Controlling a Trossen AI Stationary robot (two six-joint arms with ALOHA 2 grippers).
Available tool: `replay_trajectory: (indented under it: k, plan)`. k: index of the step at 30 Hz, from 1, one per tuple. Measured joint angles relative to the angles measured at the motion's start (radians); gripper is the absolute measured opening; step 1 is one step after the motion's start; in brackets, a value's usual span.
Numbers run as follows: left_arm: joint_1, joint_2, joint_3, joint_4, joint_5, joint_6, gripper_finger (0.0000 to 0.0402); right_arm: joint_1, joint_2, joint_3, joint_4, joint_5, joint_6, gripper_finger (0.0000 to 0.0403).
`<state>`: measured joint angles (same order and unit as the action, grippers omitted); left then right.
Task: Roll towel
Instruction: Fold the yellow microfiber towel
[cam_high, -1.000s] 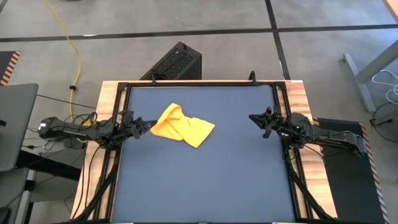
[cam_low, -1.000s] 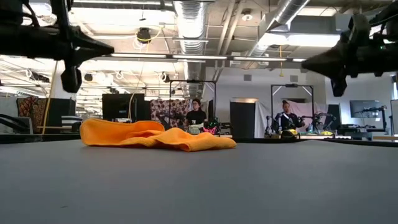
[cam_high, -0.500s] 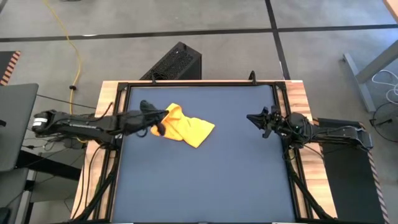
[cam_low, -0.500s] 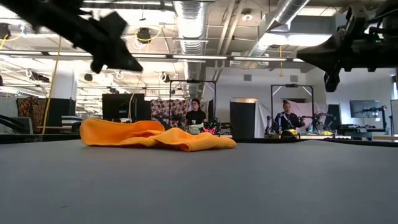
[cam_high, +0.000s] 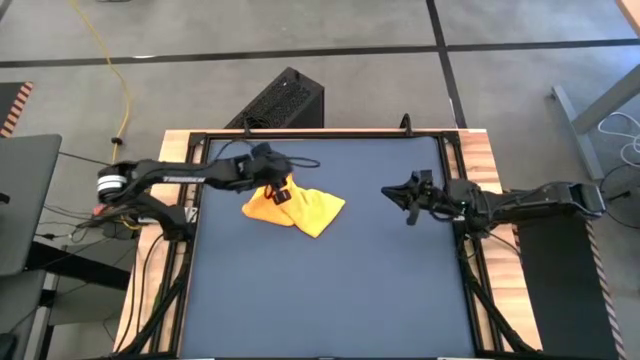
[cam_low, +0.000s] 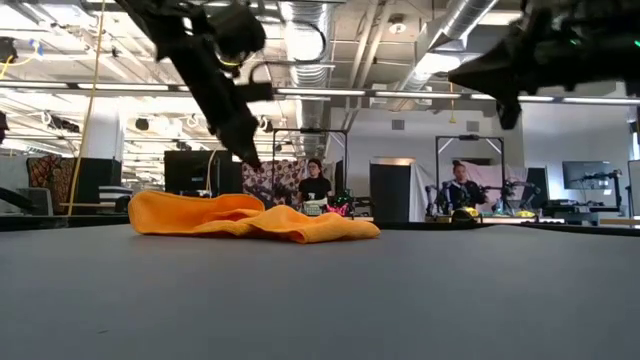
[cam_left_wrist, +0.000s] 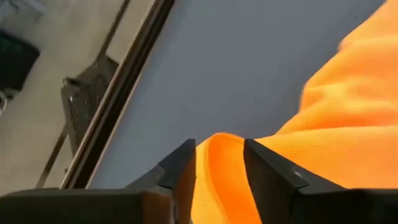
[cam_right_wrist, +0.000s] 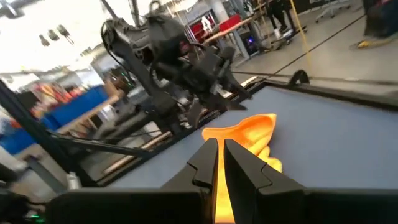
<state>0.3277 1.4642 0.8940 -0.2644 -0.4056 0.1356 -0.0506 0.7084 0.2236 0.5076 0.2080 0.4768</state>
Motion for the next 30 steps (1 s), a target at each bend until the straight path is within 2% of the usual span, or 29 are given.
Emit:
replay_trajectory:
  k: [7,16,19,22,24,27,30]
  plan:
    - [0.052,0.115,0.064,-0.064,0.002,0.018,0.0176,0.04,0.228,0.185,-0.004,0.03,-0.111,0.0055]
    - [0.092,0.16,0.065,-0.151,-0.009,0.008,0.0175,0.052,0.484,0.373,-0.005,0.026,-0.12,0.0055]
    - [0.111,0.159,0.065,-0.163,-0.008,-0.001,0.0142,0.053,0.556,0.43,-0.006,0.003,-0.119,0.0055]
    - [0.133,0.158,0.065,-0.187,0.032,-0.022,0.0066,0.054,0.614,0.48,-0.006,-0.004,-0.119,0.0055]
    - [0.148,0.158,0.065,-0.198,0.097,-0.065,0.0018,0.056,0.645,0.506,-0.005,-0.004,-0.119,0.0055]
    - [0.163,0.137,0.065,-0.195,0.229,-0.106,0.0005,0.057,0.686,0.529,-0.004,-0.004,-0.128,0.0055]
    - [0.161,0.075,0.065,-0.144,0.418,-0.108,0.0002,0.057,0.712,0.531,-0.009,-0.004,-0.164,0.0055]
